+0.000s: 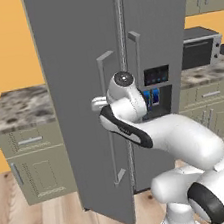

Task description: Retrieve the orange and banana from the fridge and place them into the bowl on the dining table.

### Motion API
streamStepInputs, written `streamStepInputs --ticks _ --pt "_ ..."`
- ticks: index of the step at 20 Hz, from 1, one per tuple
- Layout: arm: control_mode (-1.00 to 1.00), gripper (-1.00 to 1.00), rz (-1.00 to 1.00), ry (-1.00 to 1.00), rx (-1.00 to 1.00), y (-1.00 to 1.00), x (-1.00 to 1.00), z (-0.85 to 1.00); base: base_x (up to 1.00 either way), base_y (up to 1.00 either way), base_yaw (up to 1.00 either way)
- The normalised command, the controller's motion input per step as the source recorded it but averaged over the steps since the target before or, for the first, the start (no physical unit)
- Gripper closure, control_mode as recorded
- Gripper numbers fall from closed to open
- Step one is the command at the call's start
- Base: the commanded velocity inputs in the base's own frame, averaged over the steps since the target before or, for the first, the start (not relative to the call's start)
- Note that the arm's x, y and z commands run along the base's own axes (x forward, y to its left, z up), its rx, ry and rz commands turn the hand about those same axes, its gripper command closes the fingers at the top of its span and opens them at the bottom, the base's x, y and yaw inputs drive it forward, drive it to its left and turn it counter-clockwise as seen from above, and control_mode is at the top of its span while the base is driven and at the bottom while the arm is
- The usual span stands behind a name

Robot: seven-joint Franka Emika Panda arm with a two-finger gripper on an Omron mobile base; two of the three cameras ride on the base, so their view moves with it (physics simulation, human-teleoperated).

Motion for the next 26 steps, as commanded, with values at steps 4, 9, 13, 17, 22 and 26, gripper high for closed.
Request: streamStepInputs --ticks 4,9,13,17,22,26 --pt "-1.00 -1.00 0.00 0.00 0.00 -0.05 -0.92 0.26 0.00 0.00 0.00" --pt "-1.00 -1.00 0.00 0.00 0.00 -0.27 -0.80 0.38 0.00 0.00 0.00" --pt "-1.00 -1.00 0.00 0.00 0.00 -0.53 -0.68 0.44 0.00 0.00 0.00" --pt "-1.00 -1.00 0.00 0.00 0.08 -0.55 -0.57 0.29 0.00 0.00 0.00" --pt "-1.00 -1.00 -0.04 0.00 0.22 -0.43 -0.10 0.09 0.00 0.00 0.00" --pt "-1.00 -1.00 -0.04 0.02 0.34 -0.24 0.00 0.10 0.00 0.00 0.00"
